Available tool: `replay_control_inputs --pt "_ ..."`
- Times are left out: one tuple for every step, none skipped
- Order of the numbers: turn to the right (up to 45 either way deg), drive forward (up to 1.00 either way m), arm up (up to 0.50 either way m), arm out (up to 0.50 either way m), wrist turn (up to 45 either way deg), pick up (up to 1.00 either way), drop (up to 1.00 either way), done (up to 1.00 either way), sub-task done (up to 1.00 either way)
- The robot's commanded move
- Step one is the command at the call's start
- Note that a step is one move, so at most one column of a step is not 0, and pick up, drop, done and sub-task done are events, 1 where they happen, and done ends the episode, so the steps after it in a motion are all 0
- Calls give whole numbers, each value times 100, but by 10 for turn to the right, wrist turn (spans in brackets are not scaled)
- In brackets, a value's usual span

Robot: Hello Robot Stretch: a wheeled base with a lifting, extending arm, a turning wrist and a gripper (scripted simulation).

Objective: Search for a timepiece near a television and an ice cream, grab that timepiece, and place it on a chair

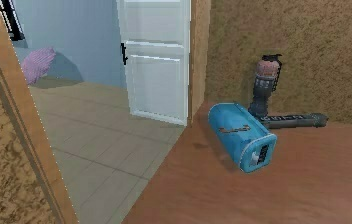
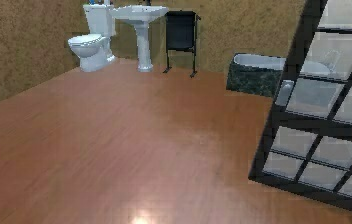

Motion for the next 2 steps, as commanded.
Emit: replay_control_inputs --pt "-30 0 0 0 0 0 0 0 0" --pt "0 30 0 0 0 0 0 0 0"
